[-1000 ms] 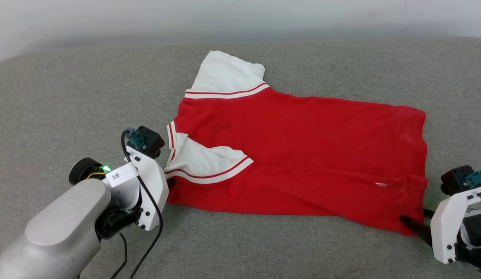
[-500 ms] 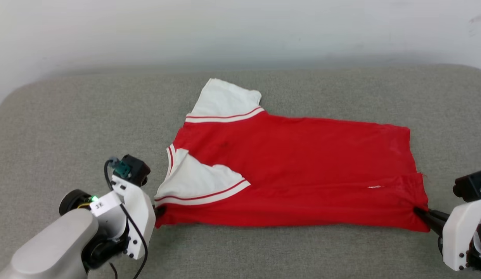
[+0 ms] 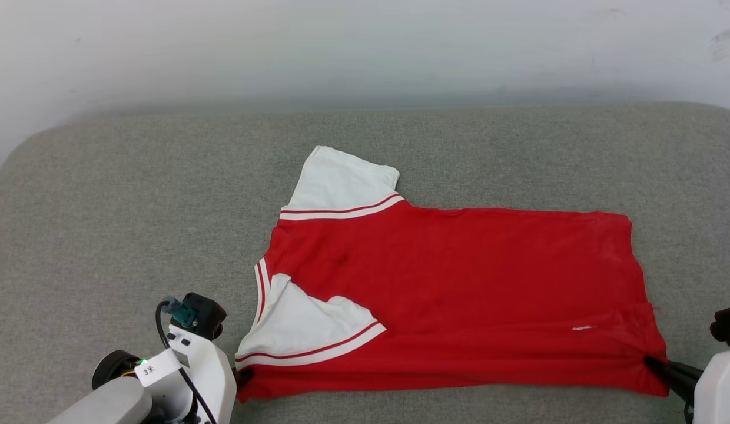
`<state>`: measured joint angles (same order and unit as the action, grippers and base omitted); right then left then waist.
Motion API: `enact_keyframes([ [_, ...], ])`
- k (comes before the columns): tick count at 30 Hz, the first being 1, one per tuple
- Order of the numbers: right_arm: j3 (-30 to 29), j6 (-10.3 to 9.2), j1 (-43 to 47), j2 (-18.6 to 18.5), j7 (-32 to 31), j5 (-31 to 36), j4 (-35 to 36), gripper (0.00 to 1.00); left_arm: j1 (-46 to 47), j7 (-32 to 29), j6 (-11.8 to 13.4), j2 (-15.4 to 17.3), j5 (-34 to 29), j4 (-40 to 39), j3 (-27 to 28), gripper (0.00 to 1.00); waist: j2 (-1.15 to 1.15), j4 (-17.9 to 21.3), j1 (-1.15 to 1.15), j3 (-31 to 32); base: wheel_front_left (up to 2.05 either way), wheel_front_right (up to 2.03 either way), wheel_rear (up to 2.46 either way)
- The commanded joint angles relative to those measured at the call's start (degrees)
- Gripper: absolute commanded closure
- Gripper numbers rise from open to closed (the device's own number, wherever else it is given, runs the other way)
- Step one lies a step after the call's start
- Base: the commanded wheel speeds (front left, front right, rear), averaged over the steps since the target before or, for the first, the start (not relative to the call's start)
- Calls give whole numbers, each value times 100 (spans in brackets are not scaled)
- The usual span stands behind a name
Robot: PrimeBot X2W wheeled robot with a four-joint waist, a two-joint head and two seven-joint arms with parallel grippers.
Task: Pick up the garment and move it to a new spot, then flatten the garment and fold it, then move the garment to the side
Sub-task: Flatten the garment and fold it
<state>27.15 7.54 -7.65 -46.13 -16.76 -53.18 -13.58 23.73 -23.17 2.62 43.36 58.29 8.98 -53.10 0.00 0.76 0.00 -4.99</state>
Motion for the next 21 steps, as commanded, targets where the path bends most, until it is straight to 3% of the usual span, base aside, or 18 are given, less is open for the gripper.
enact_keyframes([
  [1,-64,-11,92,125,-35,62,-99,100,-80,26,50,-33,-37,118,-21,100,0,6,0,-105,0,0,0],
  [9,-59,-11,-26,584,53,244,-709,100,-72,157,-105,-356,-24,773,-121,100,0,-2,0,-200,0,0,0],
  [10,-77,-11,-36,618,137,276,-758,100,-57,210,-124,-377,-32,838,-111,87,0,-7,0,-176,0,0,0],
  [11,-120,-11,-43,644,232,296,-800,95,-38,275,-124,-389,-54,881,-89,18,0,-13,0,-142,0,0,0],
  [12,-169,-11,-42,669,337,309,-838,2,-25,345,-126,-403,-57,917,-60,0,0,-19,0,-102,0,0,0],
  [21,-892,-8,172,898,1561,965,-570,0,291,947,-99,-191,-213,578,301,0,0,15,0,246,0,0,0],
])
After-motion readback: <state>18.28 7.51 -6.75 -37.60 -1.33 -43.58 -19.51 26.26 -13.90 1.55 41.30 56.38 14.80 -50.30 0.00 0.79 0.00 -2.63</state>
